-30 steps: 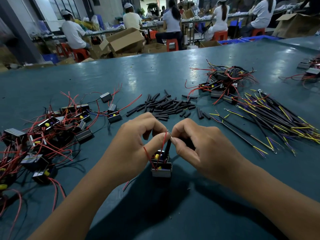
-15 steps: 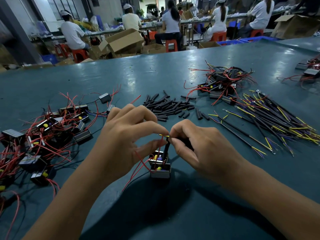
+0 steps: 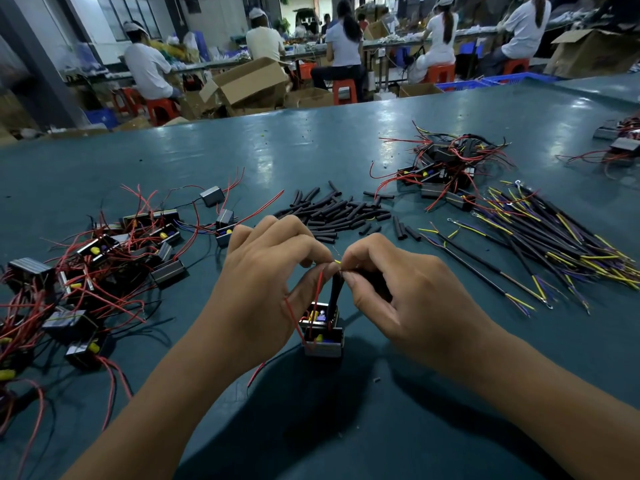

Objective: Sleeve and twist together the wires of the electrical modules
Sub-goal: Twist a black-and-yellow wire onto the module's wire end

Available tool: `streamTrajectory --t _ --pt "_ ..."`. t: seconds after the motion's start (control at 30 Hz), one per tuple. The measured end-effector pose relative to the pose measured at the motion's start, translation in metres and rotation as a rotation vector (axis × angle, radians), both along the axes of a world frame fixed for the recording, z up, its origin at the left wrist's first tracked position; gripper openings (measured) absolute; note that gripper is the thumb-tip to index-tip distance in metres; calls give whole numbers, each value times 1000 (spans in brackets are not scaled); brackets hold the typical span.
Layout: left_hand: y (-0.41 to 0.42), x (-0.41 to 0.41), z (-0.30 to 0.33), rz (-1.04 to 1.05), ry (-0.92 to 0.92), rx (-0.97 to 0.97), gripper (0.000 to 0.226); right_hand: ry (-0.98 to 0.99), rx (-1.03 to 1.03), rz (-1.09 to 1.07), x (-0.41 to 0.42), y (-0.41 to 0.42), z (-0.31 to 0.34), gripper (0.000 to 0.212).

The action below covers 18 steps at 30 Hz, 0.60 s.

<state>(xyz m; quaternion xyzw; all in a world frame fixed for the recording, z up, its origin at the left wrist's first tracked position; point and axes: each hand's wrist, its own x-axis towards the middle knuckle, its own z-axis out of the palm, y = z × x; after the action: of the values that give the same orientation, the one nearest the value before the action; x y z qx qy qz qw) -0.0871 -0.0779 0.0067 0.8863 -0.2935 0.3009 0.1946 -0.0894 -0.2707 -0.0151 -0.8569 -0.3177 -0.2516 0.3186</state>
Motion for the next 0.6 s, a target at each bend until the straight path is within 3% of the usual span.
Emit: streamTrajectory --t 0.23,0.47,0.6 --pt "-16 -12 -4 111 135 -211 12 244 336 55 3 1 -4 18" --pt "-26 -12 -10 84 640 -765 16 373 417 77 2 1 -2 16" --pt "-20 -9 -7 -60 783 -828 17 429 425 118 5 -5 2 14"
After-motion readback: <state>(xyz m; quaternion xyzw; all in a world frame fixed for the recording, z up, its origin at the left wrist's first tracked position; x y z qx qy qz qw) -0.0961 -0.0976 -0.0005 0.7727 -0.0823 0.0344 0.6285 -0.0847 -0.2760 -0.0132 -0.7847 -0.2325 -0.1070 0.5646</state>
